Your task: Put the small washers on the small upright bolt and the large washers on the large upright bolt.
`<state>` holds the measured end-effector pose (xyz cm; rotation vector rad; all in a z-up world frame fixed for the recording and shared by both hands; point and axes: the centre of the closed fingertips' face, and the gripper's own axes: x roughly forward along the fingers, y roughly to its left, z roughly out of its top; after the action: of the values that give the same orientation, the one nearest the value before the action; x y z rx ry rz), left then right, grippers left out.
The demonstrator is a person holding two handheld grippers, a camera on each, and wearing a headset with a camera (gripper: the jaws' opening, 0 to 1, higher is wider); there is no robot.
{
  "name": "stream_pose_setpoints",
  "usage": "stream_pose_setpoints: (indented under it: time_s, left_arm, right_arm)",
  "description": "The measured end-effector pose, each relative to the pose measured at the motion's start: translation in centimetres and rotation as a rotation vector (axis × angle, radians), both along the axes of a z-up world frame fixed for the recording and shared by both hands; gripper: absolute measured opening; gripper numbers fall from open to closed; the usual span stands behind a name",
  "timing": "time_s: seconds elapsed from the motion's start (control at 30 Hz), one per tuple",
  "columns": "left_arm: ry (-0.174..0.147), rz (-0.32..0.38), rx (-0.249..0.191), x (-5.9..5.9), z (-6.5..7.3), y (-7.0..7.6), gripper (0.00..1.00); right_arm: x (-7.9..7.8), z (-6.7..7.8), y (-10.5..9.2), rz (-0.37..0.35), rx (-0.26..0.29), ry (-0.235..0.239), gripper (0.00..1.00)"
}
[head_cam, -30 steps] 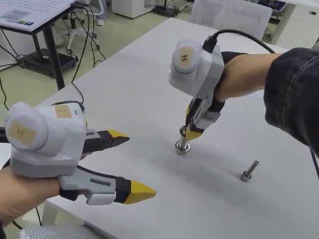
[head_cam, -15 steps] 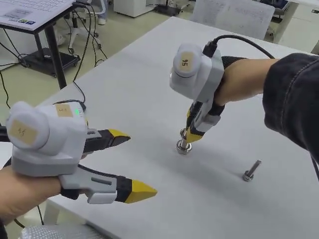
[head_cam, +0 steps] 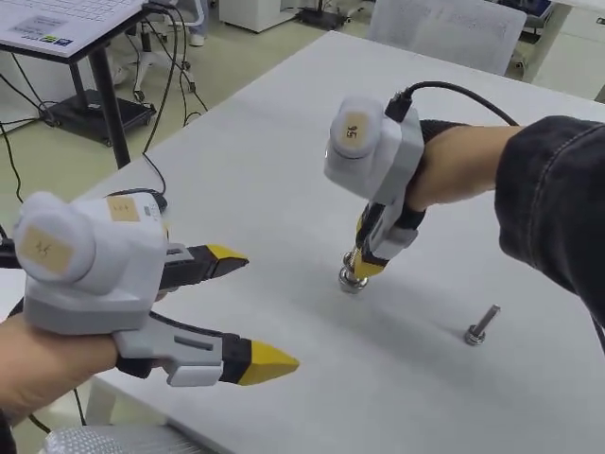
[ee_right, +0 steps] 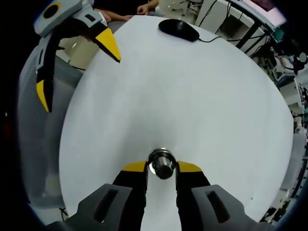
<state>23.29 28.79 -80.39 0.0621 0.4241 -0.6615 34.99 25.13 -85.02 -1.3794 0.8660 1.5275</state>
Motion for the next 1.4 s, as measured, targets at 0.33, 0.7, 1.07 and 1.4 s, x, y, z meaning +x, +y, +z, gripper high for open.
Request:
stream_pose_setpoints:
  time_s: [0.33,0.7,1.07,1.4]
  left_arm:
    - [0.001,-0.001,-0.001,0.0,-0.1,0.0,0.75]
    - [0.003,0.000,-0.002,-0.2,-0.1,0.1,0.75]
    - [0.004,0.004,-0.004,-0.3,-0.2,0.3,0.75]
    - [0.005,0.005,-0.005,-0.3,-0.3,0.4,0.75]
  right_arm:
    - [0.2,-0.6,0.0,-0.004,0.005,0.002,0.23]
    - [0.4,-1.2,0.1,-0.011,0.004,0.006,0.23]
    - [0.6,-2.0,0.2,-0.012,-0.001,0.004,0.23]
    - [0.1,-2.0,0.0,-0.014,-0.002,0.005,0.23]
